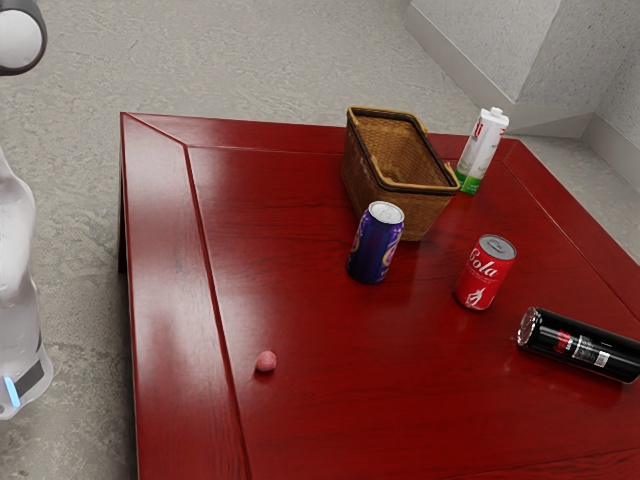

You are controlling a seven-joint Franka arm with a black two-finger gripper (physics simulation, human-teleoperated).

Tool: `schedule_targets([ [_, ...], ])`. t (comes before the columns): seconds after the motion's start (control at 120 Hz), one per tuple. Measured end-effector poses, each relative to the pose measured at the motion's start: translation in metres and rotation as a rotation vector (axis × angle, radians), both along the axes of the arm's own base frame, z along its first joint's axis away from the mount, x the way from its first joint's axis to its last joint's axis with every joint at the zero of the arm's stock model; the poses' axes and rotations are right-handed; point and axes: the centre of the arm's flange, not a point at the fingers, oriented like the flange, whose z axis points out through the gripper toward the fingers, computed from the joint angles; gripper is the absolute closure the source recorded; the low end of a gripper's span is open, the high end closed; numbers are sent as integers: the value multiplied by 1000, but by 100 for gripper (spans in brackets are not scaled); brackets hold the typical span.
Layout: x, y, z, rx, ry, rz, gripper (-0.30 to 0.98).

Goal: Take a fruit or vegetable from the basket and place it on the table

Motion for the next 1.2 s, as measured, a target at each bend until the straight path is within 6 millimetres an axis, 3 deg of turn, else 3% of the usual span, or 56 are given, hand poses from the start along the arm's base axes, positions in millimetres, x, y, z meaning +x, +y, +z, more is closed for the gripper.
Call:
schedule_targets([
  [0.183, 4, 1, 0, -22, -26, -31, 2],
  [0.217, 28, -29, 10, -3, -52, -106, 2],
  [0.275, 99, -105, 7, 31, -67, -292, 2],
  [0.375, 212, -210, -44, 59, -55, -523, 2],
  [0.417, 241, -249, -61, 69, -73, -600, 2],
  [0.45, 258, -263, -72, 76, -86, -629, 2],
  [0.483, 269, -257, -79, 83, -102, -620, 2],
  [0.567, 287, -199, -103, 86, -118, -524, 2],
  [0.617, 298, -183, -115, 87, -129, -495, 2],
  [0.75, 335, -181, -154, 63, -186, -474, 2],
  [0.892, 369, -166, -202, 3, -260, -421, 2],
  [1.2, 400, -125, -305, -100, -309, -280, 3],
])
